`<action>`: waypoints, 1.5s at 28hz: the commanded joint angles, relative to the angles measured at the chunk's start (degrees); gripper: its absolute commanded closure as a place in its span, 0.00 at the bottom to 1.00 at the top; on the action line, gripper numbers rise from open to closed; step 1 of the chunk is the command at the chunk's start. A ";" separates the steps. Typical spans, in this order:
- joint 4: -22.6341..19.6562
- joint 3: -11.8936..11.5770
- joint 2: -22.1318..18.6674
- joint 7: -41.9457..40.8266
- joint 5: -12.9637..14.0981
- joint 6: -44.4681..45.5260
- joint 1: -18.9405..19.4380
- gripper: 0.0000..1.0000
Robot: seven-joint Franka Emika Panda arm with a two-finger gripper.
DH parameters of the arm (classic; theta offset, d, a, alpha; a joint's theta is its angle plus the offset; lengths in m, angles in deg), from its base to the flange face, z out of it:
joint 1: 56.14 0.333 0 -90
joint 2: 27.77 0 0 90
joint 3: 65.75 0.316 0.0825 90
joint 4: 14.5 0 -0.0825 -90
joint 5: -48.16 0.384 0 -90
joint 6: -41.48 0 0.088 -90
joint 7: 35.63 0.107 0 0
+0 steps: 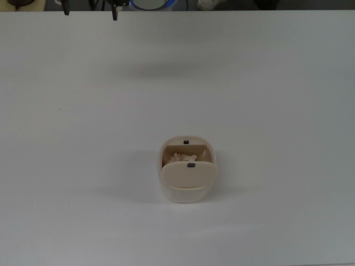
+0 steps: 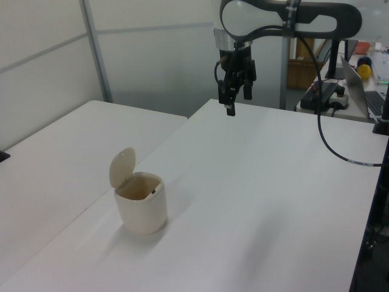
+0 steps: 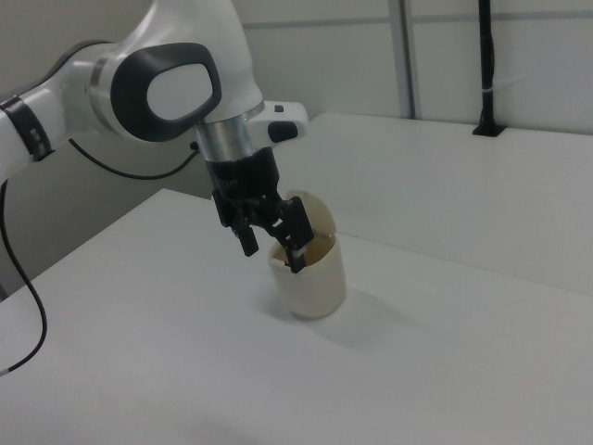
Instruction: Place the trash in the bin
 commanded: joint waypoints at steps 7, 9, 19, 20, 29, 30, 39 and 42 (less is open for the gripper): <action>-0.13 -0.01 -0.11 -0.45 1.00 0.89 1.04 0.00; 0.13 -0.01 -0.11 -0.45 1.17 0.72 1.04 0.00; 0.22 0.08 -0.38 -0.81 2.75 1.15 0.95 0.00; 0.22 0.08 -0.73 -0.81 2.75 1.24 0.87 0.00; -0.31 0.08 -1.70 -0.81 2.84 1.16 0.95 0.00; -0.31 0.08 -1.70 -0.89 2.84 1.24 0.95 0.00; -0.13 0.08 -1.34 -0.98 2.93 1.07 1.04 0.00; -0.13 0.08 -1.34 -1.07 2.93 1.07 0.95 0.00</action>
